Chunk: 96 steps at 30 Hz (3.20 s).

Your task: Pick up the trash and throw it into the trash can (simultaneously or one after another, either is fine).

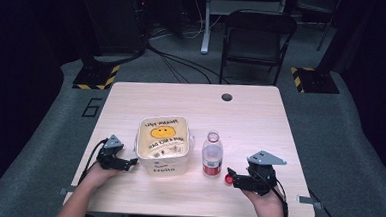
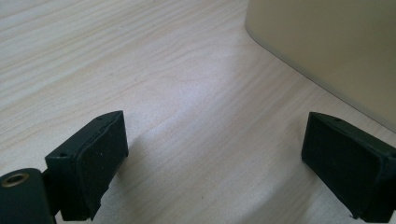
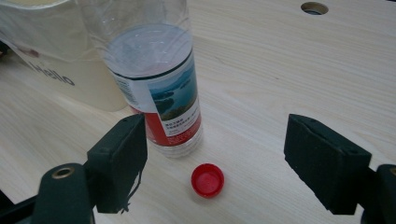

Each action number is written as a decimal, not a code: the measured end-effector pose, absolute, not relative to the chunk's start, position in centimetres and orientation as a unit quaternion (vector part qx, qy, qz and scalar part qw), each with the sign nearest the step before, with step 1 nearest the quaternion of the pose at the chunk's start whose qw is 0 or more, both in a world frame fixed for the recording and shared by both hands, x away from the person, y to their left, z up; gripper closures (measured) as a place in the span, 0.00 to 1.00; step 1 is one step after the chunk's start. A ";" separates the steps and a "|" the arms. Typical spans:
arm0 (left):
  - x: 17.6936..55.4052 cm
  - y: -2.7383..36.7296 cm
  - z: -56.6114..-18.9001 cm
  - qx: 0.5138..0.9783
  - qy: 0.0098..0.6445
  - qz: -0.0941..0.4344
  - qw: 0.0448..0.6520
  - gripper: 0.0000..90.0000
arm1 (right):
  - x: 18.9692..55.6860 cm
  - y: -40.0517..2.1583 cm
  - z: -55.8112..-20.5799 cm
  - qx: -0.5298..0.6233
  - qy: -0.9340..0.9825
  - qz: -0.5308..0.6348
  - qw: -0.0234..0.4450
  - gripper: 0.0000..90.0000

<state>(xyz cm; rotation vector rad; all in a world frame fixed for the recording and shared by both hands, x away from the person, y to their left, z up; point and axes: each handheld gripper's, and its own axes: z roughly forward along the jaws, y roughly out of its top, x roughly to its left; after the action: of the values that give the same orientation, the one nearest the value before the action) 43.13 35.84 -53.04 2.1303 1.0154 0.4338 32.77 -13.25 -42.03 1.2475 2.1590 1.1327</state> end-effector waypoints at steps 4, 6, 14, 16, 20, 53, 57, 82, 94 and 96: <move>43.0 35.8 -53.0 0.829 0.395 0.165 0.360 0.08 | 32.6 -12.5 -41.6 0.432 0.775 0.414 0.204 0.21; 43.0 35.8 -53.1 0.826 0.395 0.171 0.364 0.08 | 32.6 -12.3 -41.6 0.429 0.776 0.415 0.204 0.21; 42.8 35.8 -53.1 0.828 0.393 0.167 0.364 0.08 | 33.1 -10.9 -41.5 0.405 0.786 0.424 0.194 0.16; 42.8 35.8 -53.1 0.828 0.393 0.167 0.364 0.08 | 33.2 -10.7 -41.4 0.401 0.786 0.429 0.196 0.15; 42.8 35.8 -53.1 0.828 0.393 0.167 0.365 0.08 | 33.3 -10.4 -41.3 0.399 0.784 0.433 0.196 0.15; 42.8 35.8 -53.1 0.828 0.392 0.167 0.365 0.08 | 37.0 -6.8 -41.5 0.394 0.787 0.439 0.181 0.15; 42.8 35.8 -53.1 0.828 0.392 0.167 0.365 0.08 | 37.1 -6.6 -41.7 0.397 0.789 0.433 0.177 0.23; 42.8 35.8 -53.1 0.828 0.392 0.166 0.364 0.08 | 37.0 -6.4 -40.1 0.378 0.798 0.432 0.184 0.28; 42.9 35.8 -53.1 0.828 0.392 0.167 0.364 0.08 | 37.3 -6.6 -38.3 0.373 0.798 0.436 0.186 0.28; 42.9 35.8 -53.1 0.828 0.392 0.167 0.365 0.08 | 37.4 -6.7 -37.7 0.373 0.797 0.437 0.189 0.28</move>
<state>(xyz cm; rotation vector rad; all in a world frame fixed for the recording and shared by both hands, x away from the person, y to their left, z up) 42.86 35.81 -53.06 2.1291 1.0081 0.4293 37.36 -6.69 -37.68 1.0495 2.2406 1.2278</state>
